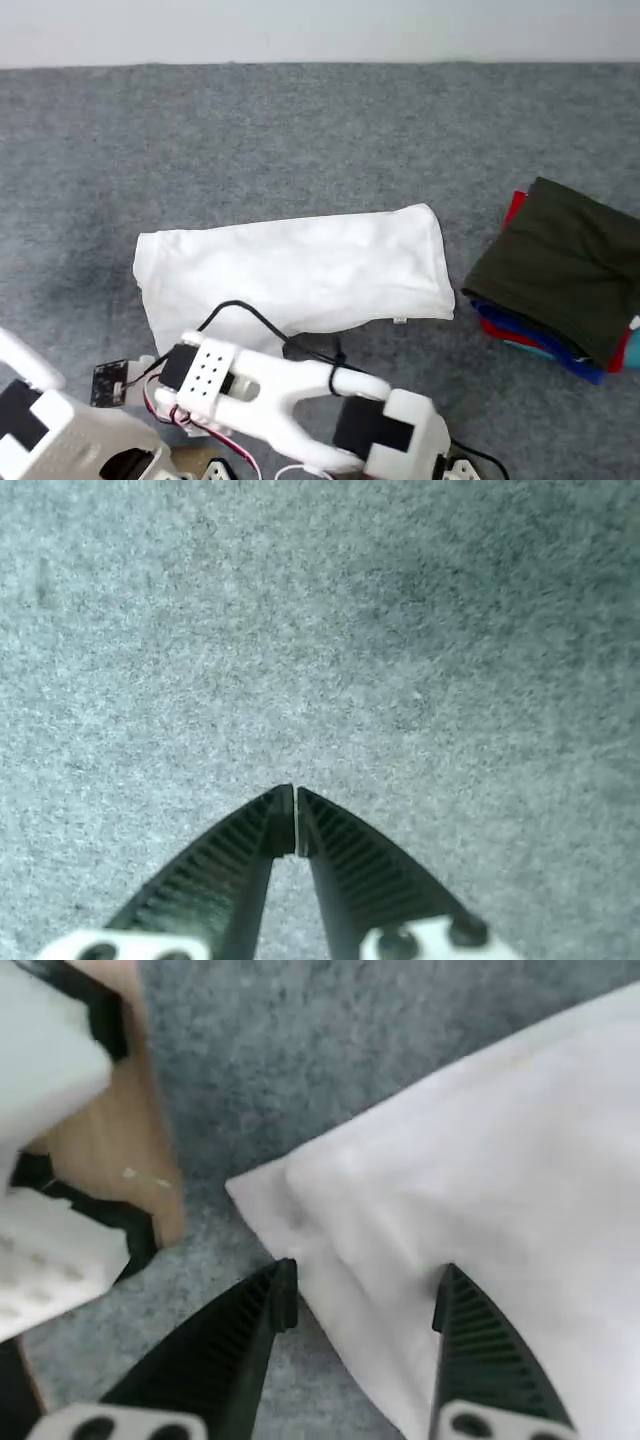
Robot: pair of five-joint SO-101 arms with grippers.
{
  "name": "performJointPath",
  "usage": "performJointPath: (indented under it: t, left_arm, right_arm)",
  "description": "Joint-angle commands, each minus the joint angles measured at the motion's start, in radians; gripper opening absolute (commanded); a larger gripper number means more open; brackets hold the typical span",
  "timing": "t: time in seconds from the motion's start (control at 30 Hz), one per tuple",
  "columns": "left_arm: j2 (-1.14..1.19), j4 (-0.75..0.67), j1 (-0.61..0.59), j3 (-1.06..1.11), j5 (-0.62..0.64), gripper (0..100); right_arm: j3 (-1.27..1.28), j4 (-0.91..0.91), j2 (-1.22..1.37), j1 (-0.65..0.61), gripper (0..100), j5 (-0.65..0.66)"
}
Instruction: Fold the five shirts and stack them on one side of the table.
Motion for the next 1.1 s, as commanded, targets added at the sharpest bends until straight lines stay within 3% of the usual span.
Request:
performJointPath:
  t: [0.0,0.27,0.53,1.07]
  left_arm:
    - [-0.017,0.011,-0.002,-0.042,-0.009,2]
    - [-0.015,0.012,-0.003,-0.042,-0.009,2]
    - [-0.017,0.014,-0.005,-0.042,-0.008,2]
    - [-0.011,0.008,0.005,-0.041,-0.006,2]
  right_arm:
    - [-0.009,-0.031,0.042,0.013,22.6,-0.009]
    - [-0.097,-0.005,0.117,0.015,21.6,-0.012]
    - [-0.178,0.044,0.162,0.015,0.9,-0.008]
    - [-0.318,0.099,0.015,0.234,1.0,0.166]
